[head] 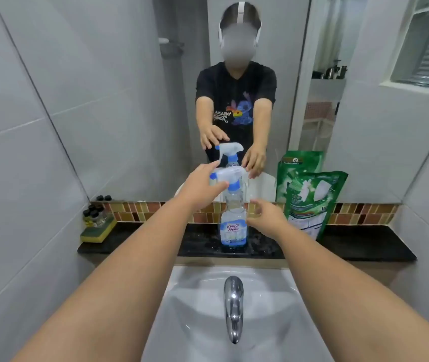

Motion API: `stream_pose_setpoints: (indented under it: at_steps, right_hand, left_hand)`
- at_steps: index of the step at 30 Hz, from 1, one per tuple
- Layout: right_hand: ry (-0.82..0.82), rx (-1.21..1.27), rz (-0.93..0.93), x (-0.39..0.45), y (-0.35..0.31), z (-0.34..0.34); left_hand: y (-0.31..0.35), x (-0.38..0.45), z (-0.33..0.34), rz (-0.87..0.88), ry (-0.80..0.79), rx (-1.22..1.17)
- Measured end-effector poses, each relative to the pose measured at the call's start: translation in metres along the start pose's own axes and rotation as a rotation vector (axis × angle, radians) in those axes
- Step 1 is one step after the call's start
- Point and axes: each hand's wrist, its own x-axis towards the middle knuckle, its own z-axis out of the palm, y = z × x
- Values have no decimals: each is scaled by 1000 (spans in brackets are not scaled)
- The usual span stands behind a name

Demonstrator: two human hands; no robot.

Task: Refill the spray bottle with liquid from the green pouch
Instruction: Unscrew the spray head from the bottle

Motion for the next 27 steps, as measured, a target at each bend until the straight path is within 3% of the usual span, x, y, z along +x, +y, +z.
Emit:
stream_pose_setpoints:
  at_steps: [11,19,27]
  right_hand:
    - [13,195,16,25,21,30]
    - [-15,65,-16,42,27,39]
    - [-108,167,36,46,25,34]
  left_hand:
    - [1,31,6,145,18,155]
    - [0,34,7,85,-30,-5]
    - [13,30,-10,158,-1,-27]
